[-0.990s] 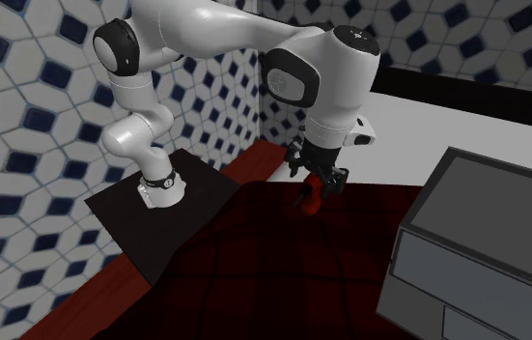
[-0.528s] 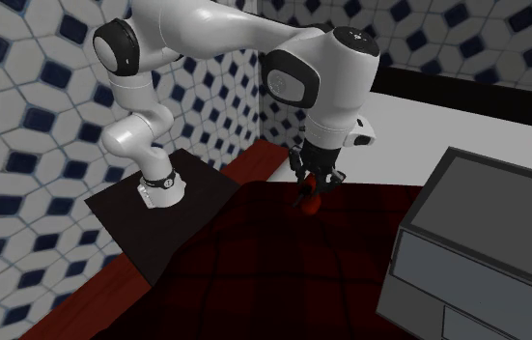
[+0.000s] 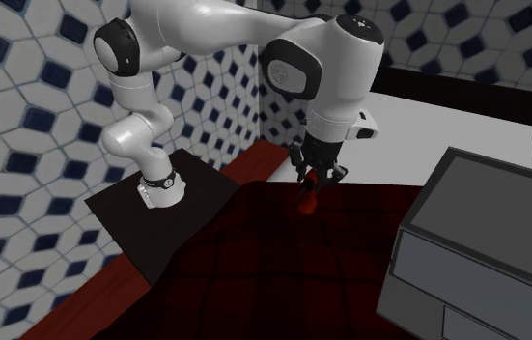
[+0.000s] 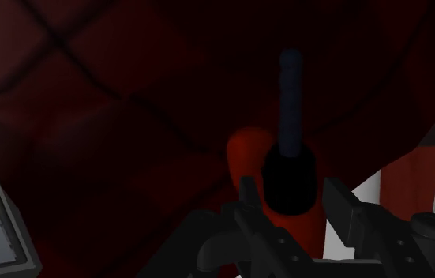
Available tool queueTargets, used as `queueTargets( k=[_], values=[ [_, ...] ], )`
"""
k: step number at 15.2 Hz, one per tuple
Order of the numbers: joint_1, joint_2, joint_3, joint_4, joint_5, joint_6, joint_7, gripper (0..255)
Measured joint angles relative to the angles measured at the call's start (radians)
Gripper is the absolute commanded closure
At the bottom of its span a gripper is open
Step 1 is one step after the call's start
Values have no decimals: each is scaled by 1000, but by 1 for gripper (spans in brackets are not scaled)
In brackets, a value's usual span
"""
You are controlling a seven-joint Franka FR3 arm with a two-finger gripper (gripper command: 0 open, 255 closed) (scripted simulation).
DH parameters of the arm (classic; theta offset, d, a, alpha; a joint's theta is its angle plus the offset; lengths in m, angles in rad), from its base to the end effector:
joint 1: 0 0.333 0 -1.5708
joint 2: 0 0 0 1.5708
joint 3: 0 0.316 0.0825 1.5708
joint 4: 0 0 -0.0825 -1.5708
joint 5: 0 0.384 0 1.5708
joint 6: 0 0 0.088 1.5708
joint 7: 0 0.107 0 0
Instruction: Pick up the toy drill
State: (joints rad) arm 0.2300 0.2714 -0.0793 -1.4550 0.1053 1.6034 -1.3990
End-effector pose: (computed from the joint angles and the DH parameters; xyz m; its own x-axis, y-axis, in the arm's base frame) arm 0.6208 0.1112 0.5211 0.0334 0.9976 0.0606 0.9906 -0.0250 -0.1343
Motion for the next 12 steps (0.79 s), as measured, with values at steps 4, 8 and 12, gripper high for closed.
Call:
queueTargets(
  k=[4, 8, 12],
  values=[
    [-1, 5, 0, 61, 0, -56, 5, 255],
    [-4, 17, -1, 131, 1, -115, 7, 255],
    [-6, 34, -1, 204, 3, -170, 12, 255]
  ],
)
